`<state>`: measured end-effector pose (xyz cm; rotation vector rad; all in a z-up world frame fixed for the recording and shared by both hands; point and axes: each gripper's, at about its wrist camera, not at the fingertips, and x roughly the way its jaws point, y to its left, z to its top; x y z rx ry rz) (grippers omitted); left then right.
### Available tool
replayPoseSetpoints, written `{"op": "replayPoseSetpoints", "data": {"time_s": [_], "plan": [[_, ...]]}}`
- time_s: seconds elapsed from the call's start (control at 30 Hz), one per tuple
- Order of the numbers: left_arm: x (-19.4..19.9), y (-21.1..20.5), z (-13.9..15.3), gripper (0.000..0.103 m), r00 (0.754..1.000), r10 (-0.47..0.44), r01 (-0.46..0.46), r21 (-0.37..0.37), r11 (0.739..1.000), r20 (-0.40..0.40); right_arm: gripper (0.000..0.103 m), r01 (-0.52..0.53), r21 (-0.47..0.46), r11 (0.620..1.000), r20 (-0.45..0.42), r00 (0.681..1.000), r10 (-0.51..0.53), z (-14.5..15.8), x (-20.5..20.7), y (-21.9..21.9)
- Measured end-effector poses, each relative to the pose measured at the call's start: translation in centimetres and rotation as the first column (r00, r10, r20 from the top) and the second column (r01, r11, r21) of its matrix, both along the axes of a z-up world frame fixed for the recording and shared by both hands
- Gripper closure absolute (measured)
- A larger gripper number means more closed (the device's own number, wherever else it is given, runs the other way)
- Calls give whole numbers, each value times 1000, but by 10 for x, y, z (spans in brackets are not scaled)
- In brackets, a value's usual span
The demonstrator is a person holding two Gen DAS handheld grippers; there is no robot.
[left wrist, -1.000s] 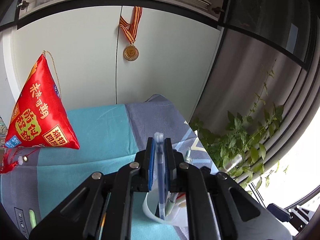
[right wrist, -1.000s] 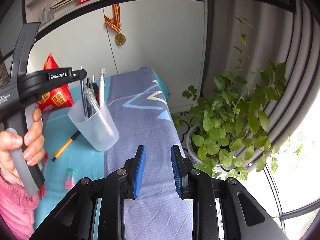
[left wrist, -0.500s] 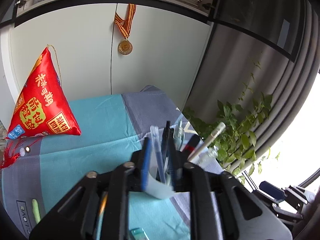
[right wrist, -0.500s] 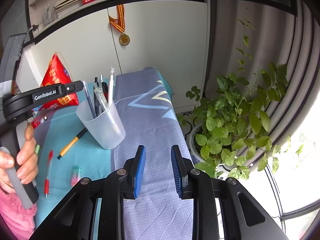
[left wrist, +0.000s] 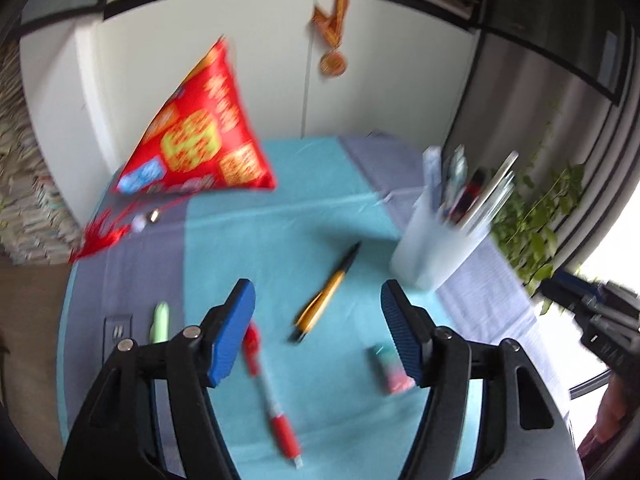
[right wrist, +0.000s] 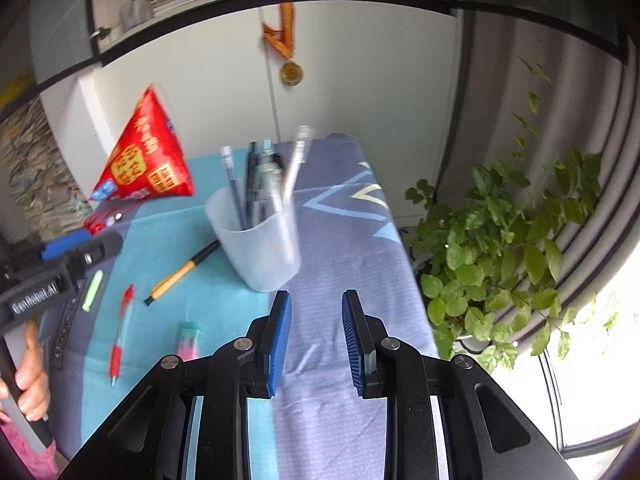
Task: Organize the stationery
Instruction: 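Move the left tool down toward the red pen while the right tool withdraws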
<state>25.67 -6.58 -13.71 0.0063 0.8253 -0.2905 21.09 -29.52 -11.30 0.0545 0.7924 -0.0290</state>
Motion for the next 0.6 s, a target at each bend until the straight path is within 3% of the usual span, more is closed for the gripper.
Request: {"op": "replayPoseSetpoints", "data": {"time_s": [0.27,0.47,0.6], "plan": [[-5,39,-52,45,981,45,-52,-34,998,-187,77,-157,-54,986,-40,987,155,-11,4,58],[8,33,-72,54,969,43,-49,-16,999,-243,77,-209,-77,975,-97,975,201,-24,12,88],[18,29,-74,55,972,66,-65,10,998,-225,77,-232,-105,967,-113,969,220,-26,12,99]]}}
